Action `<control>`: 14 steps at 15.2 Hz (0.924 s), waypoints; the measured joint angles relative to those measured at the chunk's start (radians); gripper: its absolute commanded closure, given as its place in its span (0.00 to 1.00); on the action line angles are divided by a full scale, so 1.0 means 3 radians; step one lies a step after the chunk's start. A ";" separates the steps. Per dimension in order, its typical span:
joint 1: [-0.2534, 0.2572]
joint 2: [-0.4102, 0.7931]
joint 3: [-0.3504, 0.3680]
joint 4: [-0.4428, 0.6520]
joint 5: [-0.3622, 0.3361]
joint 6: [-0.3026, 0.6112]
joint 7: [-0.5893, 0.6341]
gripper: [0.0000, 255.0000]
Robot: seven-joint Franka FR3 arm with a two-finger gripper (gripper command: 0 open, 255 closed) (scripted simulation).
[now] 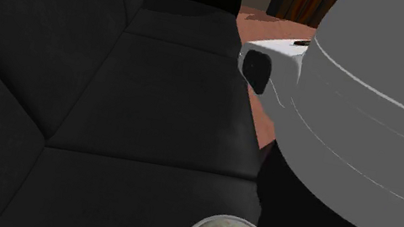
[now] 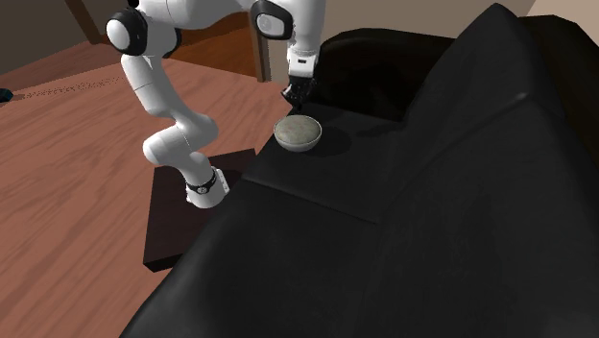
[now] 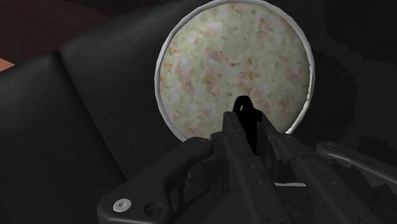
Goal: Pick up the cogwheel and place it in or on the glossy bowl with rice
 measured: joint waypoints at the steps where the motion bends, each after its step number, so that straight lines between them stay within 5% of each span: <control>1: 0.0025 -0.0028 0.0028 0.0018 0.0034 -0.0027 0.0058 1.00; 14: 0.0111 -0.0163 0.0197 -0.0573 0.0203 0.0459 0.0021 1.00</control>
